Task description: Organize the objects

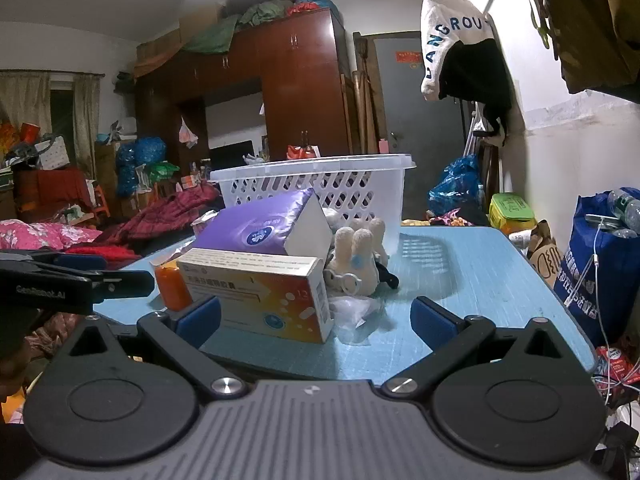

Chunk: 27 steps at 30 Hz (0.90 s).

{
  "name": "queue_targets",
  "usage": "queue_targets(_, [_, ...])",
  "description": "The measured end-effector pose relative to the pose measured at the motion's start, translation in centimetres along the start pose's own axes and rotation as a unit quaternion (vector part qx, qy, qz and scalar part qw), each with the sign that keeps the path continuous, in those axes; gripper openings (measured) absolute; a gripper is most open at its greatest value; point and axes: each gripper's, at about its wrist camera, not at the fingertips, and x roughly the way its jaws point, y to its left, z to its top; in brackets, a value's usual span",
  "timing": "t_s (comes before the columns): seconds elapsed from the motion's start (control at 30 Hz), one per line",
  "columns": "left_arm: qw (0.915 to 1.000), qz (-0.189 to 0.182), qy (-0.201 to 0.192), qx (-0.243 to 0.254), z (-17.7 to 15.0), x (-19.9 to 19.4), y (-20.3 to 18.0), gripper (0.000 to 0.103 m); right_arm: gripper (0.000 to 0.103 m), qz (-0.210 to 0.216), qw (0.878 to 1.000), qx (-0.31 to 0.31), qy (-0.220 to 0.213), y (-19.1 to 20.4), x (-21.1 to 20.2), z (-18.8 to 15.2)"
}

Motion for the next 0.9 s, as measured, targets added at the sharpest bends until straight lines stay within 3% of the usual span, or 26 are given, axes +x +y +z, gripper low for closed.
queue_targets(0.9, [1.0000,-0.001,0.000,0.002,-0.25,0.28,-0.22,0.103,0.103,0.000,1.000,0.002,-0.010,-0.22,0.05,0.03])
